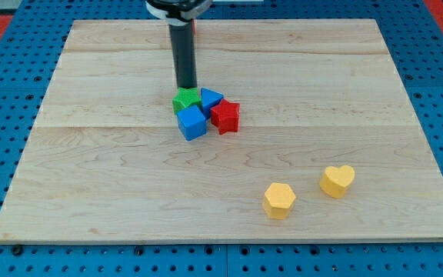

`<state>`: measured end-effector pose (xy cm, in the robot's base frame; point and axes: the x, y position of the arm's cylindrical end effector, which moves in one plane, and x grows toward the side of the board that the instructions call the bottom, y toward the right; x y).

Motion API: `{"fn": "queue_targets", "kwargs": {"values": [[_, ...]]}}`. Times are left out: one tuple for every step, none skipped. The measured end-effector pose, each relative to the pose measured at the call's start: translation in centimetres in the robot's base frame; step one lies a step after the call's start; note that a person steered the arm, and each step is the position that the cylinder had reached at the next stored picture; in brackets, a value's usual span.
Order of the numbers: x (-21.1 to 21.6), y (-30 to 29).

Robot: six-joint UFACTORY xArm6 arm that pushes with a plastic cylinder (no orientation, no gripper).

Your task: Move the red circle to the top left of the green circle

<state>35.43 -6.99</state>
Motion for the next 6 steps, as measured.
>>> {"fn": "queue_targets", "kwargs": {"values": [[-5.7, -0.7], [-4.9, 7.9], [-10.7, 8.1], [-16.2, 9.9], [-16.1, 8.9], [-16.0, 1.6]]}}
